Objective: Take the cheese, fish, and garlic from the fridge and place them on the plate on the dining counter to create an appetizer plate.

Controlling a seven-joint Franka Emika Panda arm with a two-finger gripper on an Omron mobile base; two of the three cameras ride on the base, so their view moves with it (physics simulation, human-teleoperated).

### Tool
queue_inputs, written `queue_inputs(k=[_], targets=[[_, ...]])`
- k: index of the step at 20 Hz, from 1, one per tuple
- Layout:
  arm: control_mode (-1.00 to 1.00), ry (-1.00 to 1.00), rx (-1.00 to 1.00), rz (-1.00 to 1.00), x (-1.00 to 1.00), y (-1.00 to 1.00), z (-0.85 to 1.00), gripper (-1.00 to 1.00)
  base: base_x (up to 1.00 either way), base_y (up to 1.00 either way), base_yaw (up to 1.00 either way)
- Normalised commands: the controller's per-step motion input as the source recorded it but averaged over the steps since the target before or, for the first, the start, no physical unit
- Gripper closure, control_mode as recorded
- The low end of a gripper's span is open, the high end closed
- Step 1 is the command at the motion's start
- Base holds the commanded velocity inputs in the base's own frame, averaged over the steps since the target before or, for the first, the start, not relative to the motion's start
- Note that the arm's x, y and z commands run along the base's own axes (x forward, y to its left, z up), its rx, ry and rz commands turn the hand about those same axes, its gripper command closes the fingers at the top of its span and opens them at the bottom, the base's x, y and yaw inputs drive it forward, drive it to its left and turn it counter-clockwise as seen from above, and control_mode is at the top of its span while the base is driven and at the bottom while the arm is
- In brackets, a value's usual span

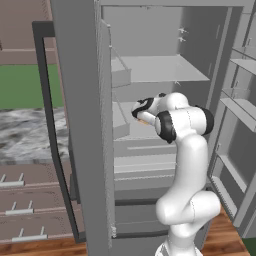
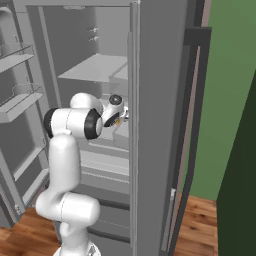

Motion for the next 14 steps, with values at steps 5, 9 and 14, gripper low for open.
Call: queue_inputs(k=[5, 9, 14], targets=[[-1.00, 0.00, -0.04, 0.00, 0.01, 0.01, -0.56, -1.00, 0.00, 0.00, 0.00], [-1.00, 0.00, -0.06, 0.03, 0.00, 0.19, -0.59, -1.00, 0.00, 0.00, 0.00], [-1.00, 0.00, -0.02, 0.07, 0.13, 0.33, -0.54, -1.00, 0.00, 0.00, 0.00]])
